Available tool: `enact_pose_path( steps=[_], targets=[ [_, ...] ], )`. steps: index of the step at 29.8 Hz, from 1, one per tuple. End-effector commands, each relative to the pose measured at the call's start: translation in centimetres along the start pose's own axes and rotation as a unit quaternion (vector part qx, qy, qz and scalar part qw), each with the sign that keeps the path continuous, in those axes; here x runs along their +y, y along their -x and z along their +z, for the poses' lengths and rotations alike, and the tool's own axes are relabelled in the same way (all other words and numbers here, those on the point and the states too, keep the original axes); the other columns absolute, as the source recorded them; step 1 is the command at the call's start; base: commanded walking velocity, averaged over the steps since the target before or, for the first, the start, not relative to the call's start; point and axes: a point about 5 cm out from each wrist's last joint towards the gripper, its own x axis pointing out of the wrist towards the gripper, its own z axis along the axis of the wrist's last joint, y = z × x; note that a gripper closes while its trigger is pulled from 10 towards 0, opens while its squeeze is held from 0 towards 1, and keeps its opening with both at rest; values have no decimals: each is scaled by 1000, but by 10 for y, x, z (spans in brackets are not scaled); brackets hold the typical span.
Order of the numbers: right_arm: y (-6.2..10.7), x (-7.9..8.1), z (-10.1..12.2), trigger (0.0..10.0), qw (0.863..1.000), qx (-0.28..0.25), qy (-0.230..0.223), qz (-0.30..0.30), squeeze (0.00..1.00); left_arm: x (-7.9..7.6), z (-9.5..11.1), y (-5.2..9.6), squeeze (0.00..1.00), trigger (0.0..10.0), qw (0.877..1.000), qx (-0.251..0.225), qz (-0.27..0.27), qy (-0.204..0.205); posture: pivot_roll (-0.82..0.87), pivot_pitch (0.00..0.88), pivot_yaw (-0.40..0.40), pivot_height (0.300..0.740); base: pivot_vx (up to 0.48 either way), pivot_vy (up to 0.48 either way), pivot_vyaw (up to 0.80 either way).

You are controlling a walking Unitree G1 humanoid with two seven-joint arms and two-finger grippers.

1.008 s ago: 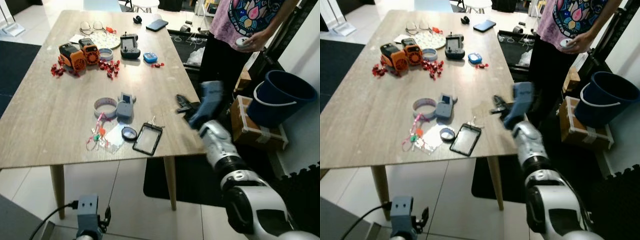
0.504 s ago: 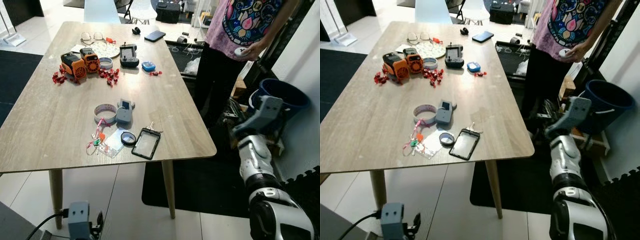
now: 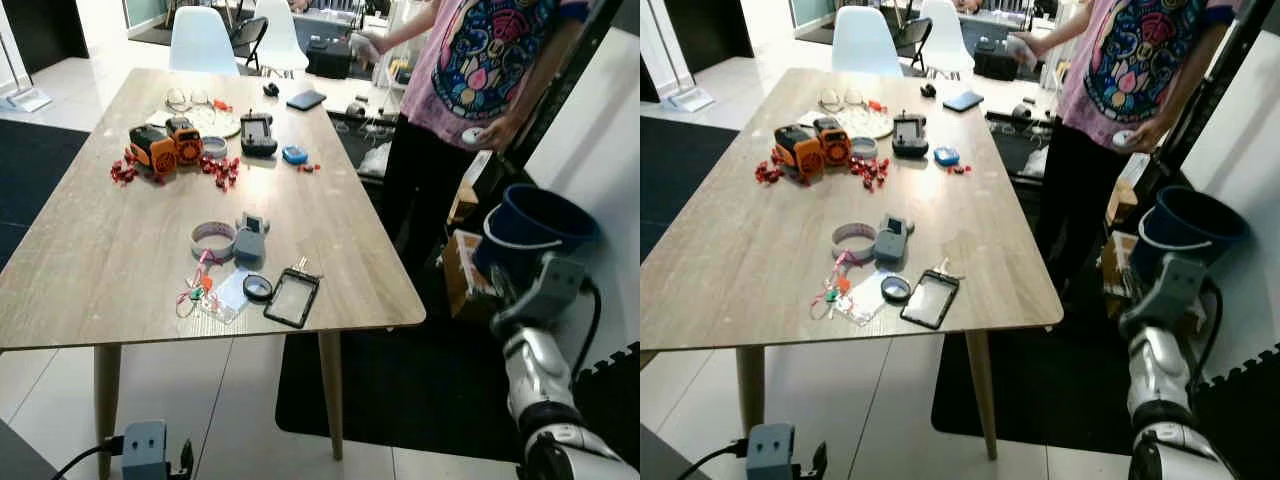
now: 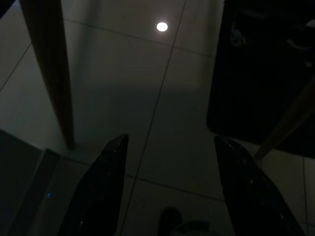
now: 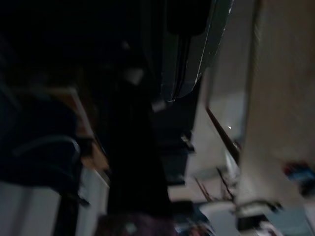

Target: Hang keys on a hook

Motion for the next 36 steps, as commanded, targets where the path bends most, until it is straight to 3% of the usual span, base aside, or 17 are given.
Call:
enact_pose_path(
  steps=[1, 4, 6, 8, 9, 12, 16, 22, 36],
  targets=[
    [5, -10, -5, 10000, 1000, 10, 9, -19, 0, 3, -4, 3, 0, 10000, 1000, 9, 3, -10, 106, 0, -114, 740, 0, 0, 0],
    [24, -24, -30, 10000, 996, 66, 28, -53, 0, 0, -12, 7, 0, 10000, 999, 26, -1, -22, 101, 0, -112, 740, 0, 0, 0],
    [28, -27, -36, 10000, 995, 79, 31, -61, 0, 0, -14, 7, 0, 10000, 999, 30, -3, -25, 101, 0, -112, 740, 0, 0, 0],
    [47, -34, -63, 10000, 982, 161, 47, -86, 0, -2, -17, 8, 0, 10000, 999, 38, -5, -33, 98, 0, -109, 740, 0, 0, 0],
    [47, -34, -63, 10000, 982, 161, 47, -86, 0, -2, -17, 8, 0, 10000, 999, 38, -5, -33, 98, 0, -109, 740, 0, 0, 0],
    [70, -38, -91, 10000, 961, 249, 60, -105, 0, -2, -17, 7, 0, 10000, 998, 38, -6, -42, 97, 0, -105, 740, 0, 0, 0],
    [105, -25, -131, 10000, 929, 354, 77, -72, 0, -10, -11, 1, 0, 10000, 997, 33, -21, -59, 96, 8, -88, 740, 0, 0, 0],
    [121, -7, -150, 10000, 917, 386, 83, -52, 0, -17, -2, -11, 0, 10000, 996, 37, -53, -66, 107, 20, -44, 740, 0, 0, 0],
    [136, 6, -163, 10000, 911, 402, 82, -48, 0, -18, 10, -22, 0, 10000, 989, 41, -88, -107, 121, 28, 35, 740, 0, 0, 0]
  ],
)
